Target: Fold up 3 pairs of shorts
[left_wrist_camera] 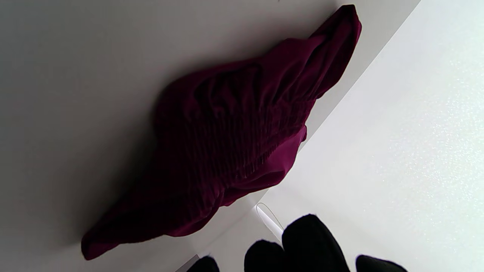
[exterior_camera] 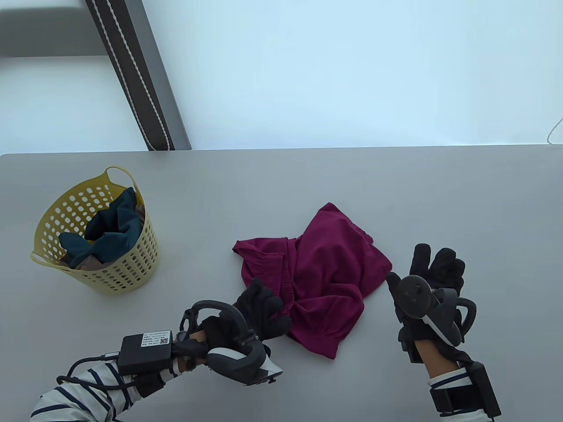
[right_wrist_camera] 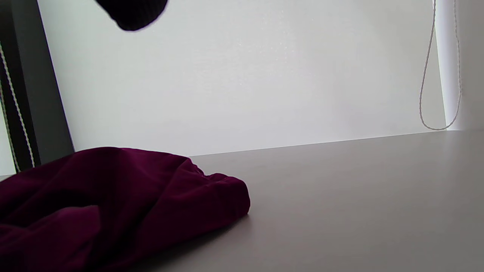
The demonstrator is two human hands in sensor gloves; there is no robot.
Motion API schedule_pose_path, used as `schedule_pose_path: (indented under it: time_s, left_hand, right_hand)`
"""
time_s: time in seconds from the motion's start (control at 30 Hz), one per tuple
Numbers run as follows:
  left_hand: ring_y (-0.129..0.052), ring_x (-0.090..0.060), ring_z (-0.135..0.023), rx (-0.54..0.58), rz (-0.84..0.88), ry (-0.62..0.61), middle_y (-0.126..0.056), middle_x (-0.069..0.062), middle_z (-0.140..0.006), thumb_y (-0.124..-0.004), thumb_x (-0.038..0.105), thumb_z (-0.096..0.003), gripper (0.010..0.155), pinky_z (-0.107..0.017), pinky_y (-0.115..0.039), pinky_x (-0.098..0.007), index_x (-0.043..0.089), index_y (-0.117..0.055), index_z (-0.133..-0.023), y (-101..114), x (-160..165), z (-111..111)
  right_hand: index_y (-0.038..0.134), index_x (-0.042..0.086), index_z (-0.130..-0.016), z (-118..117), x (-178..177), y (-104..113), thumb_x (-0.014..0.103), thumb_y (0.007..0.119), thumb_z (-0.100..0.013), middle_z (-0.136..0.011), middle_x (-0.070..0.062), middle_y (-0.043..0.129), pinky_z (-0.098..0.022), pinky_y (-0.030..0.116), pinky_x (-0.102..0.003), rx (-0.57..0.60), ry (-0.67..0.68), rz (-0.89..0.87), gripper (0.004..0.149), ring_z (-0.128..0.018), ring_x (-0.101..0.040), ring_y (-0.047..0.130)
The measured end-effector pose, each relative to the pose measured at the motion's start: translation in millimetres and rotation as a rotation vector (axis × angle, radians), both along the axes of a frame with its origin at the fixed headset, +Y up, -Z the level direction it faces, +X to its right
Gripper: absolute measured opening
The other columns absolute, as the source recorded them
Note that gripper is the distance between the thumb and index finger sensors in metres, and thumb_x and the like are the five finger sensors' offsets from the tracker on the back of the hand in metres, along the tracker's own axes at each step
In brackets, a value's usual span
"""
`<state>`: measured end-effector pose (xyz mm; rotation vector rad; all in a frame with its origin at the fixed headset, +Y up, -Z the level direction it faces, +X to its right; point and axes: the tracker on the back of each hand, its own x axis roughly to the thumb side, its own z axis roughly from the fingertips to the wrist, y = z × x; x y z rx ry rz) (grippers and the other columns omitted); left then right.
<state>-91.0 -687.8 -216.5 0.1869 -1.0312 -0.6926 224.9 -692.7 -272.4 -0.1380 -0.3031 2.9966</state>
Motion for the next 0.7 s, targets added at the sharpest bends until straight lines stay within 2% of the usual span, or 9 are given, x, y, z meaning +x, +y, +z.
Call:
schedule_pose_path:
  time_s: [0.13,0.2,0.3,0.4,0.43,0.5,0.53,0.6,0.7]
  left_hand:
    - [-0.067,-0.043,-0.102,0.026,0.087,-0.026,-0.041,-0.026,-0.114,-0.049,0.065,-0.0406,0.082,-0.074,-0.054,-0.069,0.029,-0.017,-0.107,36,11,-19]
    - [-0.069,-0.041,-0.102,0.091,0.110,0.025,-0.041,-0.024,-0.115,-0.051,0.064,-0.0404,0.083,-0.075,-0.055,-0.067,0.029,-0.014,-0.107,48,16,-43]
    - [-0.071,-0.039,-0.101,0.075,0.085,0.155,-0.045,-0.022,-0.115,-0.055,0.063,-0.0393,0.084,-0.074,-0.058,-0.066,0.030,-0.018,-0.107,49,19,-85]
    - [-0.069,-0.041,-0.101,-0.035,0.017,0.323,-0.042,-0.025,-0.114,-0.057,0.063,-0.0367,0.084,-0.073,-0.057,-0.067,0.031,-0.026,-0.107,29,19,-129]
    - [-0.067,-0.043,-0.101,-0.098,-0.023,0.390,-0.038,-0.029,-0.113,-0.057,0.063,-0.0358,0.086,-0.073,-0.056,-0.068,0.030,-0.025,-0.108,16,19,-145]
    - [-0.063,-0.047,-0.102,-0.202,-0.078,0.473,-0.032,-0.035,-0.113,-0.055,0.065,-0.0333,0.091,-0.072,-0.054,-0.070,0.026,-0.022,-0.109,-2,18,-159]
    - [-0.061,-0.048,-0.102,-0.268,-0.091,0.503,-0.029,-0.037,-0.112,-0.054,0.066,-0.0329,0.093,-0.072,-0.053,-0.071,0.026,-0.018,-0.109,-13,18,-165]
    - [-0.061,-0.049,-0.102,-0.321,-0.088,0.540,-0.029,-0.038,-0.112,-0.054,0.065,-0.0328,0.094,-0.071,-0.053,-0.071,0.024,-0.020,-0.109,-32,18,-170]
    - [-0.065,-0.046,-0.102,-0.324,-0.040,0.535,-0.034,-0.034,-0.113,-0.058,0.061,-0.0362,0.078,-0.071,-0.056,-0.068,0.029,-0.036,-0.104,-46,18,-168]
  right_hand:
    - [0.012,0.000,-0.103,0,0,-1,0.051,0.053,-0.052,-0.093,-0.049,0.012,-0.053,0.040,-0.072,-0.010,0.002,0.004,0.082,-0.080,-0.073,0.028]
    - [0.012,0.000,-0.103,0,-1,0,0.050,0.053,-0.052,-0.093,-0.049,0.012,-0.053,0.040,-0.072,-0.012,0.001,0.007,0.082,-0.080,-0.073,0.028]
    - [0.012,0.000,-0.103,0,-1,0,0.050,0.053,-0.052,-0.093,-0.049,0.012,-0.053,0.040,-0.072,-0.008,0.001,0.010,0.082,-0.080,-0.073,0.028]
    - [0.012,0.000,-0.103,0,-1,-1,0.050,0.053,-0.052,-0.093,-0.048,0.013,-0.053,0.040,-0.072,-0.011,0.001,0.010,0.082,-0.080,-0.073,0.028]
    - [0.012,0.000,-0.103,0,-1,-1,0.050,0.053,-0.052,-0.093,-0.048,0.012,-0.053,0.040,-0.072,-0.015,0.002,0.011,0.082,-0.080,-0.073,0.028]
    - [0.013,0.000,-0.103,0,-1,-1,0.050,0.053,-0.052,-0.093,-0.048,0.013,-0.053,0.040,-0.072,-0.020,0.002,0.012,0.082,-0.080,-0.073,0.028]
    - [0.013,0.000,-0.103,0,-1,-1,0.050,0.053,-0.052,-0.093,-0.048,0.013,-0.053,0.040,-0.072,-0.021,0.003,0.012,0.082,-0.080,-0.073,0.028]
    - [0.013,0.000,-0.103,0,-1,-1,0.050,0.053,-0.052,-0.093,-0.048,0.013,-0.053,0.040,-0.072,-0.024,0.004,0.010,0.082,-0.080,-0.073,0.028]
    - [0.013,0.000,-0.103,0,-1,-1,0.050,0.053,-0.052,-0.093,-0.048,0.013,-0.053,0.040,-0.072,-0.027,0.006,0.009,0.082,-0.080,-0.073,0.028]
